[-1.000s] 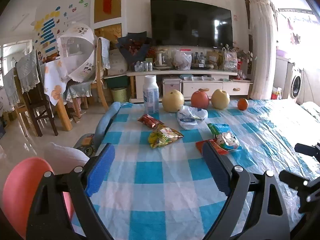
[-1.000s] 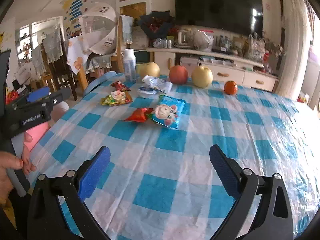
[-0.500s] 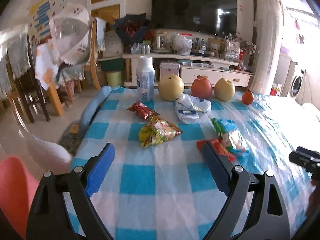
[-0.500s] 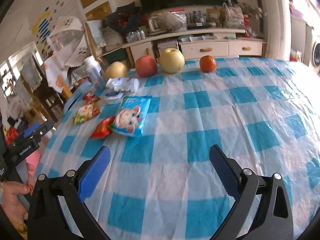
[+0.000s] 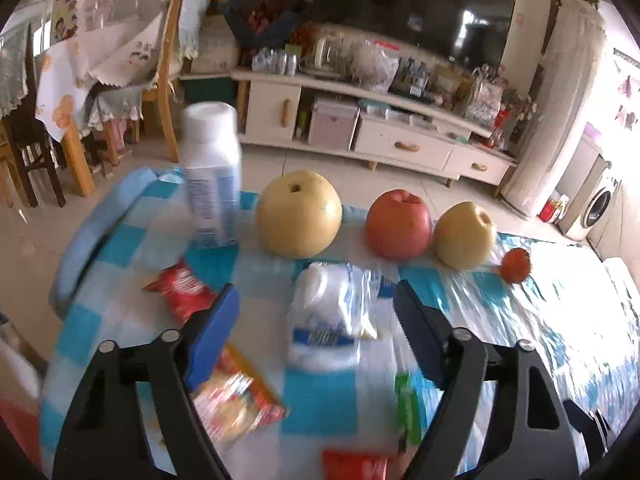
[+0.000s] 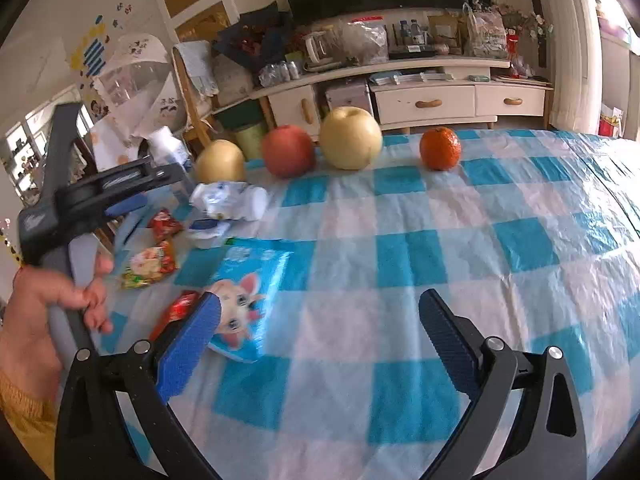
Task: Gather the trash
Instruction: 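Grasp the red snack packet with the left gripper while the right grasps the plastic bottle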
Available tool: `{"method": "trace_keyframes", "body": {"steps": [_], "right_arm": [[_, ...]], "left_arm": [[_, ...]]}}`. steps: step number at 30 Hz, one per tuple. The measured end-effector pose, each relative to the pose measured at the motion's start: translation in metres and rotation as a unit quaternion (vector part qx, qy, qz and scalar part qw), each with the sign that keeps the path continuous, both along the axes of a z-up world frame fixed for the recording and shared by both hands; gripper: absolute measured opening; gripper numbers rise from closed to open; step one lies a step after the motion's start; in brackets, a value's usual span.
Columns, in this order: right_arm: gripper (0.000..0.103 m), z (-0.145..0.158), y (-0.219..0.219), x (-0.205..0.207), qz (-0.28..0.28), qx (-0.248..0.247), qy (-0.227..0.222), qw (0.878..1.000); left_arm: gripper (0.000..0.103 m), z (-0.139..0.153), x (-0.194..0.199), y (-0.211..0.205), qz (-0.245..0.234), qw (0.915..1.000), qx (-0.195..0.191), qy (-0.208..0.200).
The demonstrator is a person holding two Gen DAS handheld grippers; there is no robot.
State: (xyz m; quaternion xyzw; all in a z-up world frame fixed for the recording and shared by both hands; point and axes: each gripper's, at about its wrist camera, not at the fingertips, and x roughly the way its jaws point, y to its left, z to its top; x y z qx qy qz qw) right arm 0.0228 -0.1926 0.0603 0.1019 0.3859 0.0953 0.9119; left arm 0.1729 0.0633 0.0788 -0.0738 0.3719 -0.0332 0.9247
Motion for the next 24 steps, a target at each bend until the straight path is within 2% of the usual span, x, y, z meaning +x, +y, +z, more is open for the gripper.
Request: {"method": "trace_keyframes", "body": {"steps": [4,6,8,11,15,20,24], "right_arm": [[0.098,-0.008,-0.01,0.005,-0.001,-0.002,0.012,1.0],[0.098,-0.008,-0.013,0.005,0.002,-0.002,0.014,1.0],[0.098,-0.007,-0.015,0.006,0.009,0.01,0.016,1.0],[0.098,-0.005,-0.012,0.005,0.017,0.008,0.017,1.0],[0.098,-0.004,-0.014,0.004,0.019,0.014,0.02,1.0],[0.098,-0.001,-0.019,0.003,0.01,0.016,0.016,1.0],[0.098,-0.002,-0.026,0.004,-0.003,0.016,0.018,1.0]], "left_arm": [[0.075,-0.021,0.035,-0.009,0.014,0.9992,-0.009,0.036],[0.067,-0.031,0.049,-0.009,0.026,0.9983,-0.003,0.052],[0.063,-0.04,0.061,-0.006,0.035,0.9967,-0.007,0.073],[0.056,-0.043,0.062,-0.01,0.017,0.9965,-0.014,0.08],[0.053,-0.047,0.052,-0.028,-0.015,0.9955,-0.004,0.094],[0.053,-0.049,0.027,-0.046,-0.062,0.993,-0.017,0.099],[0.053,-0.049,-0.012,-0.073,-0.119,0.9872,-0.02,0.105]]}}
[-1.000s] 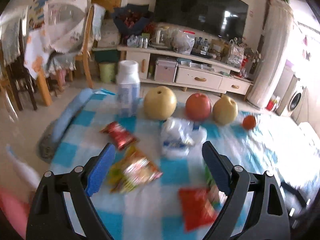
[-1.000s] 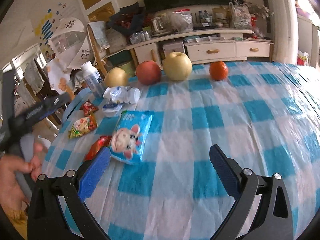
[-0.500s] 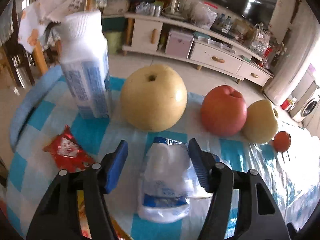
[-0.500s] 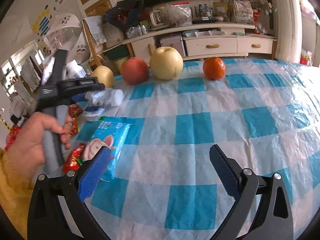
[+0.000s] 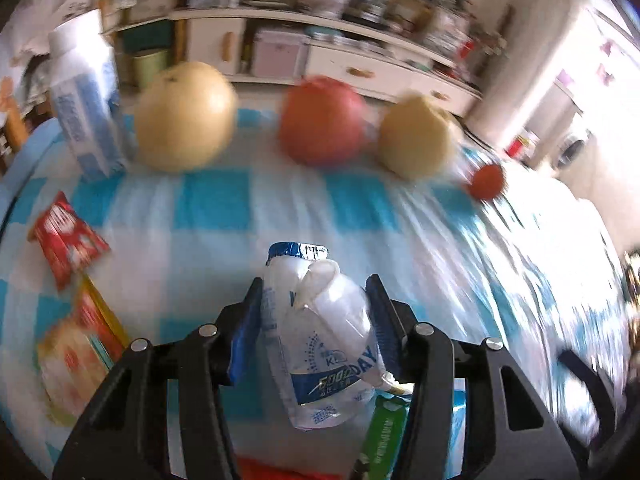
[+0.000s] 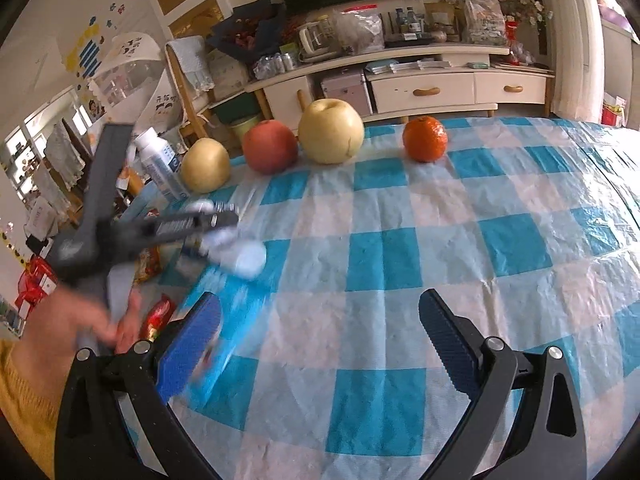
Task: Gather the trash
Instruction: 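Grasp the red snack packet with the left gripper while the right grasps the plastic bottle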
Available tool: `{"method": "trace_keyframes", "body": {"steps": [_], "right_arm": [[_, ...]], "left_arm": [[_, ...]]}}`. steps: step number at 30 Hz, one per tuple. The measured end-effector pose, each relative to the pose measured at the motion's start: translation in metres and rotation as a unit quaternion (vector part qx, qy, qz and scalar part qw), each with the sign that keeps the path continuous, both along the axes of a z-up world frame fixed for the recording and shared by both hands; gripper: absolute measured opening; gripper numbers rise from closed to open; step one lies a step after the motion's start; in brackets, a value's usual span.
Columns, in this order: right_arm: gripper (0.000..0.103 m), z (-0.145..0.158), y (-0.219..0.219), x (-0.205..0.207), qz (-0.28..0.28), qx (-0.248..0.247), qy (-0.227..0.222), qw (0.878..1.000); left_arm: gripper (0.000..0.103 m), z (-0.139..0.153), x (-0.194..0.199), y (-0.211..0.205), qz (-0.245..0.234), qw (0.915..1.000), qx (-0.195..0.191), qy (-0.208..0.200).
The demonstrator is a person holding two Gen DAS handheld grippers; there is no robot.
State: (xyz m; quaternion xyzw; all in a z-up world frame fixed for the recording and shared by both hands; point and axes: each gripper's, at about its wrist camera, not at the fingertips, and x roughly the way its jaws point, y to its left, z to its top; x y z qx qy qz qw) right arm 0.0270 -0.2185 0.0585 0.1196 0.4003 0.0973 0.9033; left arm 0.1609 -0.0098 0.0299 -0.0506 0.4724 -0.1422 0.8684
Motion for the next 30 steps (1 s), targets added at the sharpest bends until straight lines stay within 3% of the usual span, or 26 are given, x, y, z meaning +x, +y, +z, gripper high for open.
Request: {"method": "trace_keyframes", "body": {"steps": [4,7,11,14,17,20,23,30], "right_arm": [[0.098,-0.002,-0.005,0.001,-0.008,0.004,0.008,1.0],[0.098,-0.002,-0.003,0.0,-0.003,0.0,0.011,1.0],[0.098,-0.005,0.003,0.001,0.006,0.0,0.017,1.0],[0.098,-0.009,0.012,0.003,0.024,-0.002,0.024,0.999],[0.098,-0.012,0.026,0.004,0.051,-0.007,0.027,0.998],[0.098,-0.016,0.038,0.007,0.066,-0.018,0.028,0.997],[0.098,-0.017,0.046,0.012,0.081,-0.023,0.021,0.996],[0.098,-0.021,0.064,0.034,0.121,-0.055,0.004,0.991]], "left_arm": [[0.053,0.003,-0.034,-0.019,-0.047,0.9988,-0.014,0.005],[0.053,0.015,-0.048,-0.008,-0.04,0.9988,-0.027,-0.008],[0.069,0.044,-0.053,0.035,0.039,0.9974,-0.014,-0.06],[0.077,0.057,-0.034,0.07,0.103,0.991,0.028,-0.081],[0.077,0.051,-0.012,0.101,0.159,0.9842,0.053,-0.056],[0.077,0.032,0.014,0.13,0.2,0.9783,0.052,-0.014],[0.077,0.021,0.031,0.137,0.215,0.9754,0.046,0.004],[0.077,-0.001,0.058,0.133,0.218,0.9722,0.073,0.043]]}}
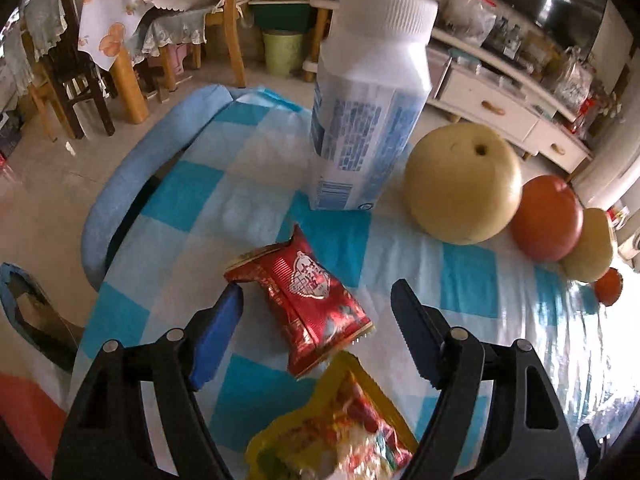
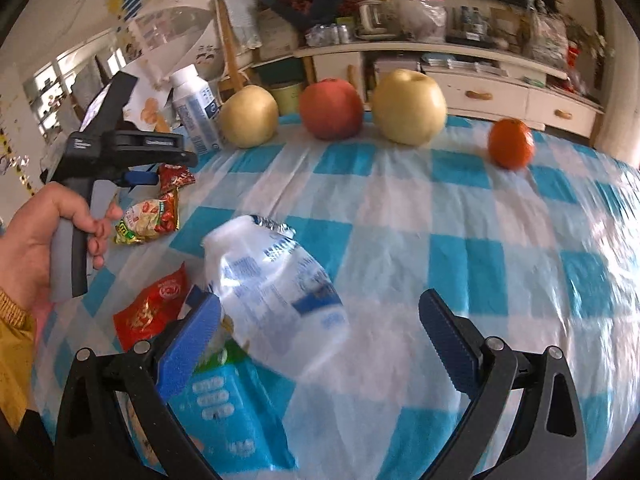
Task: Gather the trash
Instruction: 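Grasp the red snack packet with the left gripper while the right grasps the plastic bottle, then lift the red snack packet with the left gripper while the right lifts the plastic bottle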
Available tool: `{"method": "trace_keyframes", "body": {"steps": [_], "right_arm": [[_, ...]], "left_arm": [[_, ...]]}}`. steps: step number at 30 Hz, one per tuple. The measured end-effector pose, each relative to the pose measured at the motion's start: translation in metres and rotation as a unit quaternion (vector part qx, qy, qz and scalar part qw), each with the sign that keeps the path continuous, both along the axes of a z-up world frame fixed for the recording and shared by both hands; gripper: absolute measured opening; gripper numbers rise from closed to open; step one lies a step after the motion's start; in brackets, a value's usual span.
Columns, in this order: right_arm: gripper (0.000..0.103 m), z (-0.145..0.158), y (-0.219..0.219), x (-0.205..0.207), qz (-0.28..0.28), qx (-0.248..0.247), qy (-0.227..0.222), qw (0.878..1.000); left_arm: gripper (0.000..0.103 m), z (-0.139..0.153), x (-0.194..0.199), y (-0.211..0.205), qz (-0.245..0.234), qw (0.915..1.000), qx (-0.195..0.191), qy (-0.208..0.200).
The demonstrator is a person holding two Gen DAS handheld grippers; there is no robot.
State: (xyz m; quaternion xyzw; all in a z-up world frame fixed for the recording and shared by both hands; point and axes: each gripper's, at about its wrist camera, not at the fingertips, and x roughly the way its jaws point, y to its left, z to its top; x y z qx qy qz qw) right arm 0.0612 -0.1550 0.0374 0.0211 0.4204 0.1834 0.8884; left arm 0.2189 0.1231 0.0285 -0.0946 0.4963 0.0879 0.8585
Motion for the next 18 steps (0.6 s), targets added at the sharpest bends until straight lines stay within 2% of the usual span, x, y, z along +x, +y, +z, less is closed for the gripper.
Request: {"method": "trace_keyframes", "body": {"steps": [4,8,10,12,17,18], "right_arm": [[0.098,-0.004,0.013,0.007,0.03,-0.023,0.0,0.999],[0.097,-0.005,0.021,0.009,0.048,-0.032,0.001,0.998],[0.089,-0.006,0.022,0.01,0.061,-0.018,0.009,0.998],[0.077,-0.005,0.023,0.009,0.072,-0.007,0.015,0.997],[0.062,-0.003,0.023,0.007,0.085,0.004,0.021,0.996],[0.062,-0.003,0.023,0.006,0.086,0.001,0.021,0.996]], "left_arm": [[0.071,-0.005,0.001,0.0,-0.006,0.9998,0.018,0.001],[0.054,-0.004,-0.001,-0.005,-0.03,0.9988,0.037,-0.006],[0.049,-0.003,-0.006,-0.008,-0.039,0.9986,0.036,-0.011],[0.046,-0.002,-0.012,-0.01,-0.046,0.9984,0.03,-0.016],[0.045,-0.003,-0.028,-0.02,-0.071,0.9972,0.014,-0.02],[0.045,-0.003,-0.033,-0.024,-0.078,0.9967,0.01,-0.02]]}}
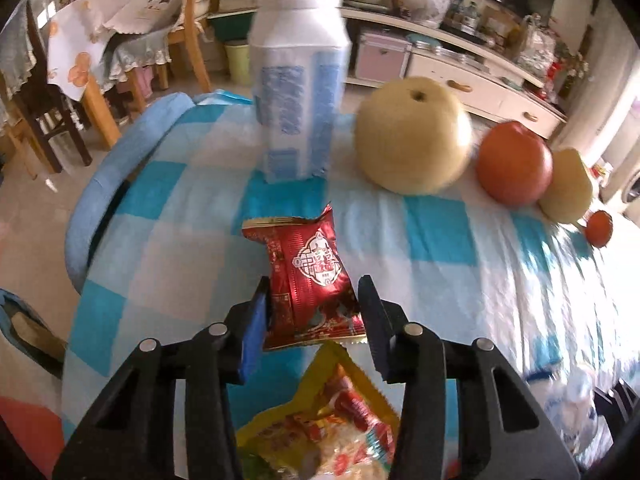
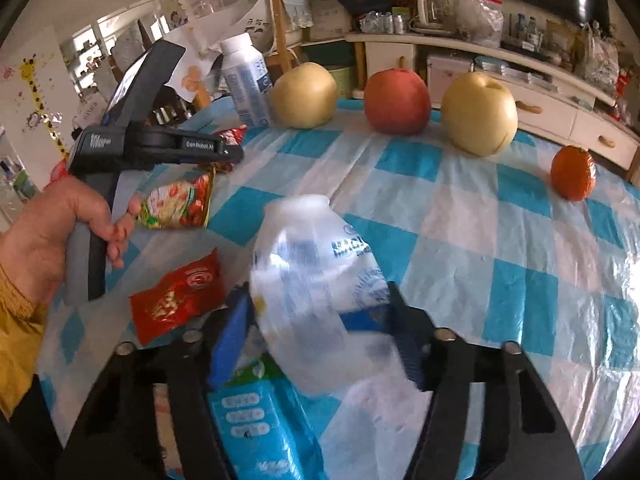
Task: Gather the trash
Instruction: 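Lift the red snack packet with the left gripper while the right lifts the plastic bottle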
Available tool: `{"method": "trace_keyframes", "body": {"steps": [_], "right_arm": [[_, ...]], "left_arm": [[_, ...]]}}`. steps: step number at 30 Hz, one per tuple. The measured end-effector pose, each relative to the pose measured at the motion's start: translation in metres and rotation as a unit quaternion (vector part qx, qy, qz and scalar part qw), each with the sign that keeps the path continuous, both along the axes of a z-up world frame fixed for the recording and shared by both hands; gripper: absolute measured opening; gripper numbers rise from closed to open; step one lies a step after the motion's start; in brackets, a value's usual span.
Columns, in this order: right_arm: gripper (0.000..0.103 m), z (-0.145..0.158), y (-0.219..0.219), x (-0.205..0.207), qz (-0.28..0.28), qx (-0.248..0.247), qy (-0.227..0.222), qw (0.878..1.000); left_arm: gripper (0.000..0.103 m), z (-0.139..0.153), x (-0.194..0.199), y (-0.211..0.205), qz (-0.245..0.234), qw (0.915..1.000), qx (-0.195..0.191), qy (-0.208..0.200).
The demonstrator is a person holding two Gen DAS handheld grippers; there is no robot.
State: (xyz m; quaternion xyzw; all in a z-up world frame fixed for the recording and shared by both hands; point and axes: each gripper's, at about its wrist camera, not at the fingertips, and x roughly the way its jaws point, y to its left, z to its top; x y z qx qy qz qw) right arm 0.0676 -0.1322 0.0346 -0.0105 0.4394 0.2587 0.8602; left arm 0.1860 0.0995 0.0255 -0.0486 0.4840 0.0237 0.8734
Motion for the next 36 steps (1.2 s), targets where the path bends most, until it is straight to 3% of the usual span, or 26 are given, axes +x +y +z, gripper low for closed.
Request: {"method": "trace_keyframes", "body": {"steps": [11,21,36], "right_arm": [[0.061,0.006,-0.008,-0.017,-0.001,0.002,-0.002,1.0],[0.061,0.032,-0.027,-0.042,-0.023,0.043,-0.032,0.998],[0.061,0.047,-0.017,-0.077,-0.015,0.081,-0.029,0.996]], "left_arm": [[0.045,0.001,-0.062,-0.036,-0.054,0.9964,-0.064,-0.013],[0.045,0.012,-0.116,-0.06,-0.089,0.9901,-0.1,-0.039],[0.045,0.046,-0.187,-0.028,-0.069,0.9783,-0.169,-0.099]]}}
